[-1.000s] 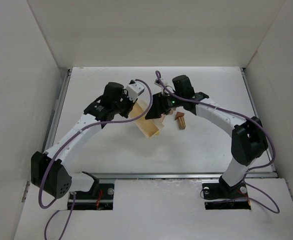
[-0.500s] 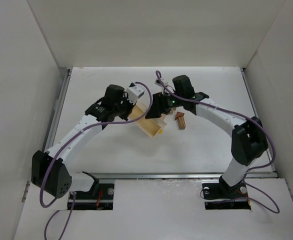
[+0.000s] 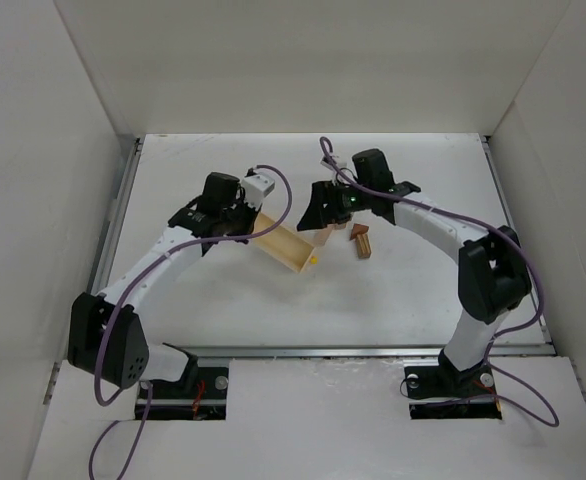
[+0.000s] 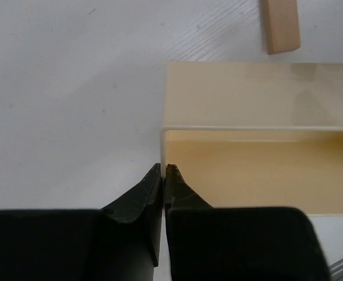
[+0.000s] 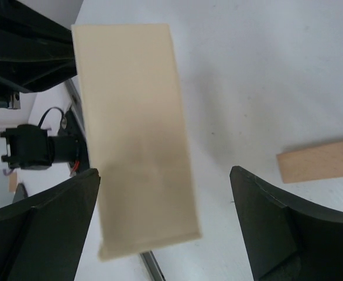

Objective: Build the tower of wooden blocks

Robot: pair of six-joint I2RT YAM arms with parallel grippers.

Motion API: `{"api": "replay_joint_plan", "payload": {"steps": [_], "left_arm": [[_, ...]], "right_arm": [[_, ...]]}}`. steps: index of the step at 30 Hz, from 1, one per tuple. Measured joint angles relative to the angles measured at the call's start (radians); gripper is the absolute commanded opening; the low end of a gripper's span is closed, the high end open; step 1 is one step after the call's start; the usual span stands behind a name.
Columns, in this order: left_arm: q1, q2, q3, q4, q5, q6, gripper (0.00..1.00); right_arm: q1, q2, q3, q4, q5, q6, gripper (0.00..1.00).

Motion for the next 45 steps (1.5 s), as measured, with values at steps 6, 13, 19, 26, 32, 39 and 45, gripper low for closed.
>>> {"api": "replay_joint_plan", "payload": {"steps": [6, 13, 19, 26, 32, 39, 45], "left_arm": [[0.056, 0.042, 0.000, -0.007, 0.002, -0.010, 0.00], [0.227, 0.233, 0.098, -0.037, 0.004, -0.036, 0.00], [0.393, 0.436, 0.285, -0.062, 0.028, -0.071, 0.00], [0.494, 0.664, 0.519, -0.107, 0.064, -0.105, 0.00], [0.502, 0.795, 0.704, -0.178, 0.082, -0.133, 0.00], [0.502, 0.843, 0.779, -0.234, 0.108, -0.144, 0.28], [0.502, 0.852, 0.797, -0.277, 0.131, -0.142, 0.58]], "right_arm": [[-0.060, 0.014, 0.005, 0.000, 0.059, 0.011, 1.00], [-0.097, 0.020, 0.064, -0.087, 0.272, 0.009, 1.00], [-0.101, 0.019, 0.144, -0.188, 0.518, -0.023, 1.00], [-0.101, 0.018, 0.143, -0.307, 0.696, -0.058, 0.95], [-0.101, -0.001, 0.034, -0.334, 0.742, -0.071, 0.89], [-0.100, -0.004, -0.048, -0.352, 0.741, -0.072, 0.88], [-0.093, -0.008, -0.049, -0.357, 0.741, -0.061, 0.88]]}}
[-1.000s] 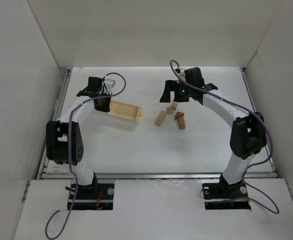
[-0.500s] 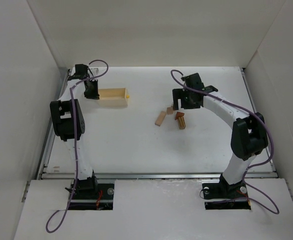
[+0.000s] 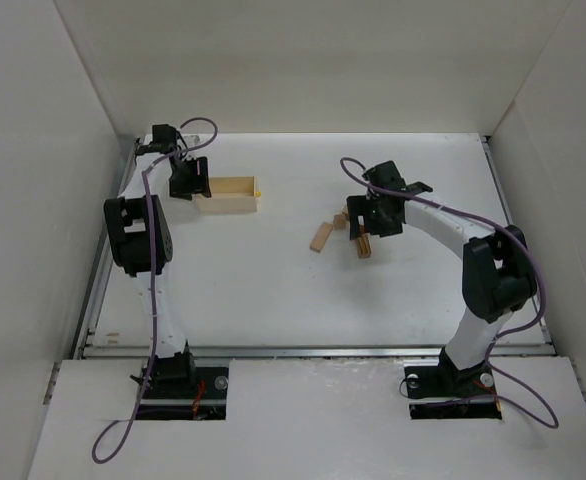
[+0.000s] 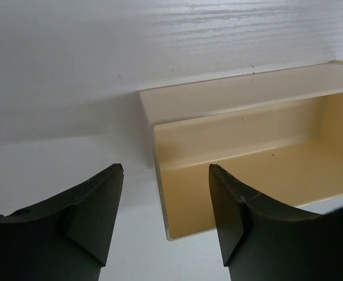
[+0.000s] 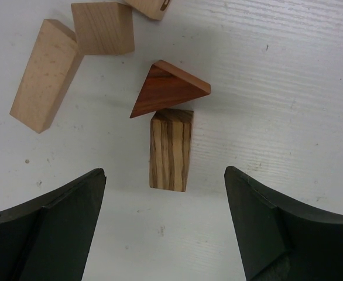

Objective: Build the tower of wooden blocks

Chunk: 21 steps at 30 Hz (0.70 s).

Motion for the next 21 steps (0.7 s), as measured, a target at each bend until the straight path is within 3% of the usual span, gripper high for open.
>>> {"api": "replay_joint_plan", "payload": {"steps": [10, 17, 21], "left_arm": [[-0.001, -0.062, 0.014, -0.006, 0.011, -0.002, 0.59], [-0.060, -0.328, -0.092, 0.037, -0.004, 0.021, 0.59], [-0.144, -0.435, -0.140, 0.063, -0.028, 0.053, 0.59]], "right_arm": [[0.004, -0.002, -0.008, -0.006, 0.019, 0.020, 0.86], [0.005, 0.002, -0.066, 0.027, -0.014, 0.043, 0.71], [0.009, 0.013, -0.084, 0.051, -0.027, 0.052, 0.54]]}}
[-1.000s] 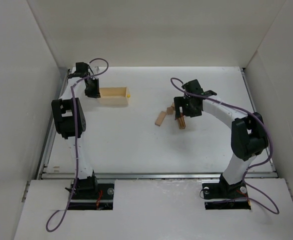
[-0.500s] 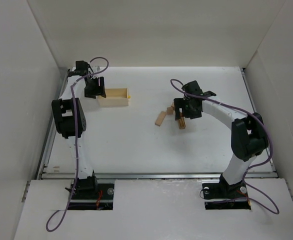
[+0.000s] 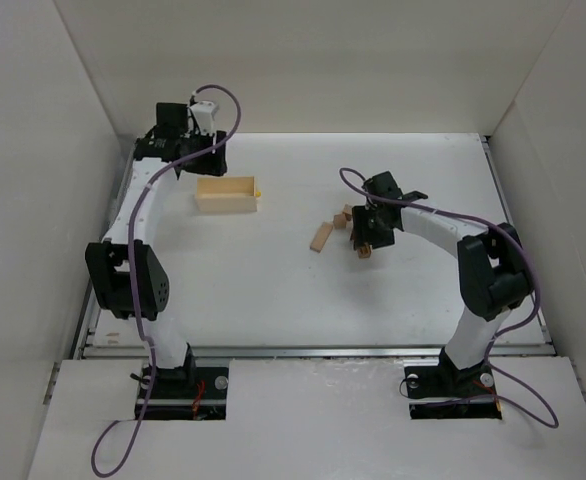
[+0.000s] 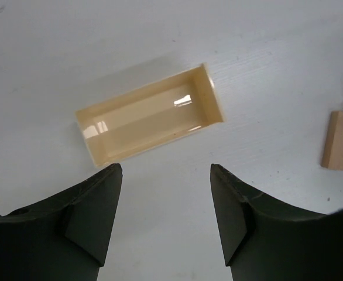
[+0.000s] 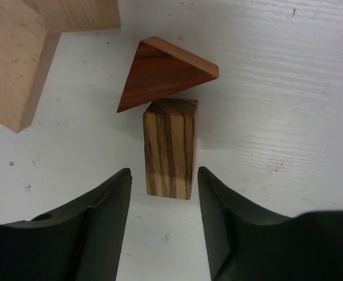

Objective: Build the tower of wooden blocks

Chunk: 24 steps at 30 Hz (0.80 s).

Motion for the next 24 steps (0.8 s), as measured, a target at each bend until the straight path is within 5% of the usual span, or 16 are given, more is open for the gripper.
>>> {"api": "replay_joint_plan", "payload": {"steps": [2, 7, 11, 15, 24], "left_arm": [[-0.051, -0.020, -0.030, 0.003, -0.023, 0.018, 0.59], [-0.193, -0.022, -0.122, -0.010, -0.100, 0.072, 0.65], [-0.324, -0.018, -0.143, -0.038, -0.130, 0.106, 0.71], [-0.446, 0.013, -0.136, -0.040, -0.137, 0.126, 0.71], [-0.589, 0.259, -0.013, -0.061, -0.136, 0.125, 0.72]], "right_arm": [[0.002, 0.012, 0.000, 0.008, 0.000, 0.000, 0.41], [0.003, 0.028, 0.000, 0.030, 0.000, 0.009, 0.41], [0.003, 0.033, 0.003, 0.045, 0.009, 0.012, 0.21], [0.005, 0.033, 0.003, 0.051, 0.036, 0.027, 0.13], [-0.023, 0.005, -0.014, 0.029, 0.173, 0.093, 0.11]]}}
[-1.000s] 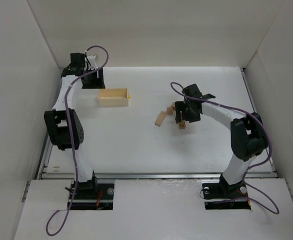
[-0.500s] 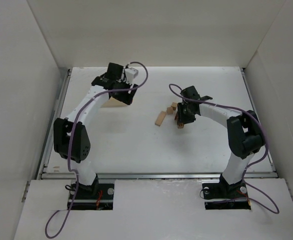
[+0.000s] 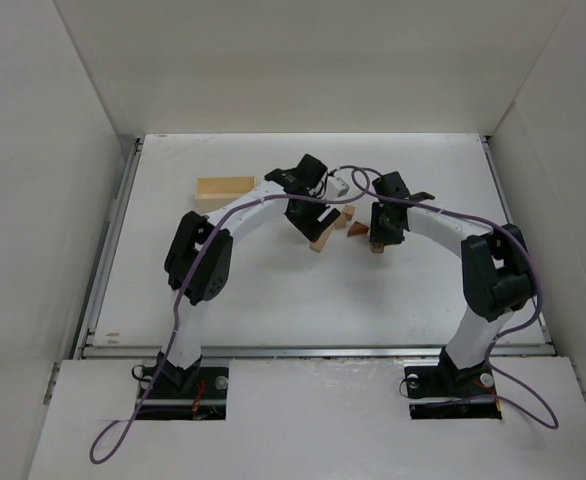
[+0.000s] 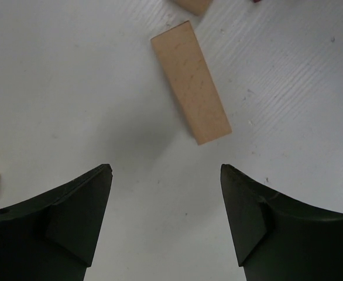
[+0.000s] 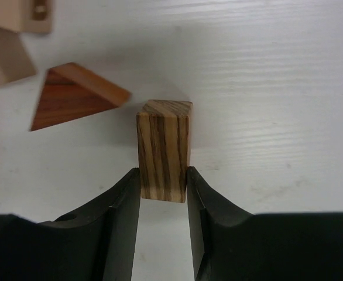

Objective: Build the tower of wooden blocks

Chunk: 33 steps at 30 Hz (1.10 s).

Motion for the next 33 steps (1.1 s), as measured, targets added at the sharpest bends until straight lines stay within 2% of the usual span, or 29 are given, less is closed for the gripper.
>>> {"api": "replay_joint_plan", "payload": {"steps": [7, 16, 18, 20, 24, 30, 33], "left_arm": [[-0.040, 0.137, 0.100, -0.001, 0.015, -0.025, 0.72], [-0.059, 0.192, 0.146, 0.005, 0.040, -0.061, 0.73], [-0.058, 0.207, 0.150, 0.008, 0.041, -0.065, 0.70], [-0.058, 0.226, 0.150, 0.008, 0.042, -0.068, 0.66], [-0.058, 0.244, 0.151, 0.008, 0.048, -0.071, 0.49], [-0.058, 0.243, 0.142, 0.011, 0.055, -0.059, 0.15], [-0.058, 0.220, 0.103, 0.032, 0.059, -0.043, 0.07]], "right_arm": [[-0.088, -0.041, -0.044, -0.027, 0.049, 0.014, 0.11], [-0.093, -0.045, -0.047, -0.031, 0.061, 0.021, 0.11], [-0.093, -0.045, -0.047, -0.031, 0.061, 0.021, 0.11], [-0.093, -0.045, -0.047, -0.030, 0.061, 0.021, 0.11], [-0.093, -0.045, -0.047, -0.030, 0.061, 0.020, 0.11], [-0.093, -0.049, -0.050, -0.031, 0.060, 0.019, 0.11], [-0.093, -0.053, -0.053, -0.034, 0.058, 0.014, 0.11]]}}
